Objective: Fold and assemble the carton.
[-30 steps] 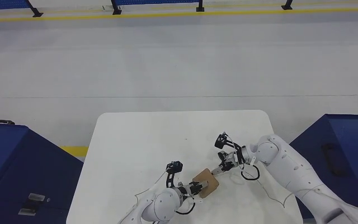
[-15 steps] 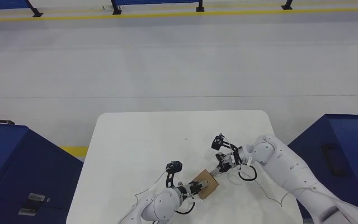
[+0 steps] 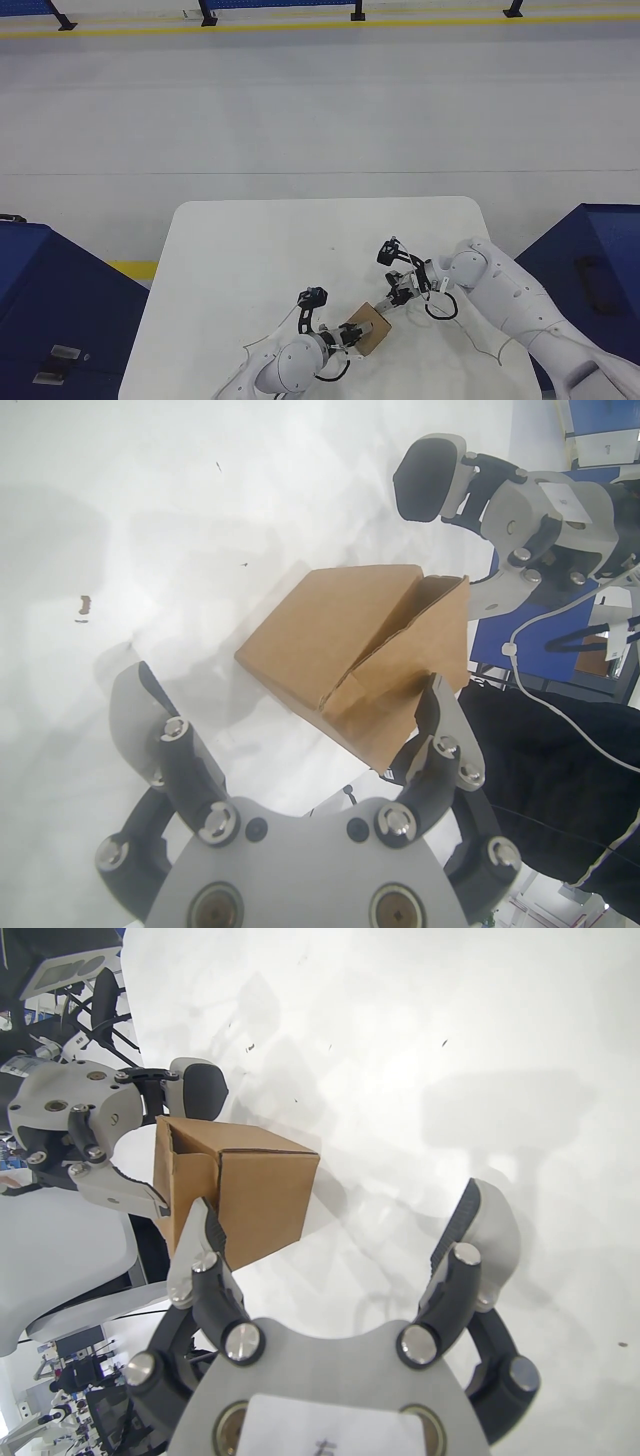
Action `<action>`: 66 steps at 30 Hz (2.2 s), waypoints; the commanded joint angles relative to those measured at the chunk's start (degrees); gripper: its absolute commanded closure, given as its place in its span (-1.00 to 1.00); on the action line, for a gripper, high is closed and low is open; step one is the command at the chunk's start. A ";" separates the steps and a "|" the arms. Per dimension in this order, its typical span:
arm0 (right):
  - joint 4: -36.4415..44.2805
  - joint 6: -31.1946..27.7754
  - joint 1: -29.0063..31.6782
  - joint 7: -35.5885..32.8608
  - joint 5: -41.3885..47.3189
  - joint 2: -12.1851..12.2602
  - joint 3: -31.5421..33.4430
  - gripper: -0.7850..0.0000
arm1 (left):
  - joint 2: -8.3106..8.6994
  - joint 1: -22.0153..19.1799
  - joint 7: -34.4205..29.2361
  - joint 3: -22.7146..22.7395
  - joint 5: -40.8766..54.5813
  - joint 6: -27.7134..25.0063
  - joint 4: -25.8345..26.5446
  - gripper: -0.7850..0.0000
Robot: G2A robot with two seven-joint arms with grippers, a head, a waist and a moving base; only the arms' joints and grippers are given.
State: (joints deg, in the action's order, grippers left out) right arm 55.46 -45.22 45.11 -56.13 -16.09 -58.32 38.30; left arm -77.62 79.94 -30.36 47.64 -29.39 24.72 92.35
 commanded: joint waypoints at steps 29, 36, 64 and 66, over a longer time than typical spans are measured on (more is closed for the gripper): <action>1.99 0.80 0.03 -0.68 -0.11 0.25 -0.40 -1.00 | -0.40 -0.49 0.79 -0.51 -0.47 1.20 -0.54 -1.00; 0.99 1.82 -0.58 -0.89 -0.15 -0.27 -1.04 -1.00 | -0.41 -0.38 0.84 -0.44 -0.48 1.23 -0.58 -1.00; 1.67 4.08 -1.55 -2.67 -0.91 -1.09 -1.74 -1.00 | 3.45 8.50 7.84 6.60 -9.49 -33.63 17.71 -1.00; 2.27 4.31 -1.49 -2.83 -1.08 -1.00 -1.60 -1.00 | 3.45 8.50 7.84 6.60 -9.49 -33.63 17.71 -1.00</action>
State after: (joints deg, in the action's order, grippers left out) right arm 57.47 -41.05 43.58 -58.88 -17.06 -59.36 36.64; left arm -74.18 88.43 -22.53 54.24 -38.88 -15.03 110.05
